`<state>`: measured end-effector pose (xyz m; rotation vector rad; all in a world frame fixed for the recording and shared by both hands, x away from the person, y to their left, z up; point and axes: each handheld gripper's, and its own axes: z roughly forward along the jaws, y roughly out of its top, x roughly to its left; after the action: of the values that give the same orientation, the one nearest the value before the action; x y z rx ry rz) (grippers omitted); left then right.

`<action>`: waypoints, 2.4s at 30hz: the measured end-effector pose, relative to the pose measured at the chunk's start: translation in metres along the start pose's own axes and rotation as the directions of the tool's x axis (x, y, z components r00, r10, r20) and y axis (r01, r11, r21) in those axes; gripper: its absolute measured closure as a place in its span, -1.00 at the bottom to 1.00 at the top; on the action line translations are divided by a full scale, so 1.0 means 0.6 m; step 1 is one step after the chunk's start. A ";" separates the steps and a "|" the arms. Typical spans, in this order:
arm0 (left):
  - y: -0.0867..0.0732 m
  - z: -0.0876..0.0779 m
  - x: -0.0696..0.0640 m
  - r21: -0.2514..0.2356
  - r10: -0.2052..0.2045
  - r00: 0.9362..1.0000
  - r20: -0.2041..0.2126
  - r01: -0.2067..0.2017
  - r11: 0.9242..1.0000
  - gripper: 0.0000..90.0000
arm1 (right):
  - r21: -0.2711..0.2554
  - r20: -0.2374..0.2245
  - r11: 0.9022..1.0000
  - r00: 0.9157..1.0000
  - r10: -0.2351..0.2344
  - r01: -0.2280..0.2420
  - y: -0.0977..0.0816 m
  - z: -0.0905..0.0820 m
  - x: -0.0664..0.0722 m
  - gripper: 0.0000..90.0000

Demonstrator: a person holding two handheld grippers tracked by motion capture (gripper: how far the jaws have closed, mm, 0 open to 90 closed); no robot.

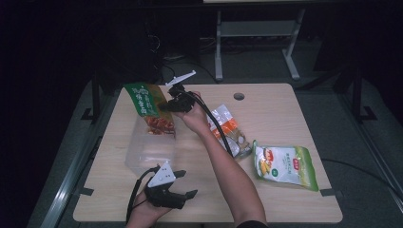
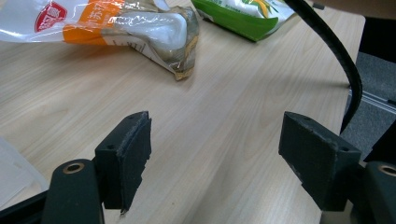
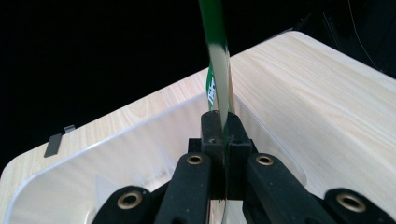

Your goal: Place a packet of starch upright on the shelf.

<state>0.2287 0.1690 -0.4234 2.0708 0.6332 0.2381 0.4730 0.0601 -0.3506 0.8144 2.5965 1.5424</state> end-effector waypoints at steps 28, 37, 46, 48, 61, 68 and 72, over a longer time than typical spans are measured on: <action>-0.001 0.005 0.001 0.013 -0.001 1.000 -0.004 0.001 1.000 -0.45 | 0.035 0.056 0.999 0.998 0.026 -0.028 -0.021 -0.047 -0.026 0.30; -0.002 0.007 0.003 0.019 -0.003 1.000 -0.007 0.004 1.000 -0.45 | 0.038 0.065 0.999 0.997 0.027 -0.030 -0.051 -0.110 -0.028 0.16; -0.002 0.008 0.004 0.025 -0.008 1.000 -0.009 0.009 1.000 -0.45 | 0.043 0.082 0.998 0.995 0.047 -0.051 -0.109 -0.180 -0.022 0.10; -0.002 0.009 0.003 0.021 -0.014 1.000 -0.010 0.014 1.000 -0.46 | 0.054 0.098 0.997 0.994 0.044 -0.050 -0.130 -0.201 -0.020 0.07; -0.001 0.012 0.003 0.022 -0.022 1.000 0.000 0.022 1.000 -0.45 | 0.072 0.126 0.994 0.989 0.075 -0.084 -0.227 -0.286 0.008 -0.03; 0.002 0.017 -0.004 0.021 -0.019 1.000 0.004 0.019 1.000 -0.45 | 0.082 0.155 0.990 0.983 0.099 -0.113 -0.273 -0.320 0.021 -0.08; 0.002 0.020 -0.007 0.019 -0.009 1.000 0.009 0.009 1.000 -0.45 | 0.101 0.177 0.989 0.981 0.084 -0.103 -0.286 -0.324 0.024 -0.09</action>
<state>0.2305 0.1573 -0.4288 2.0861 0.6416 0.2187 0.3356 -0.1569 -0.3882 1.0440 2.5691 1.2927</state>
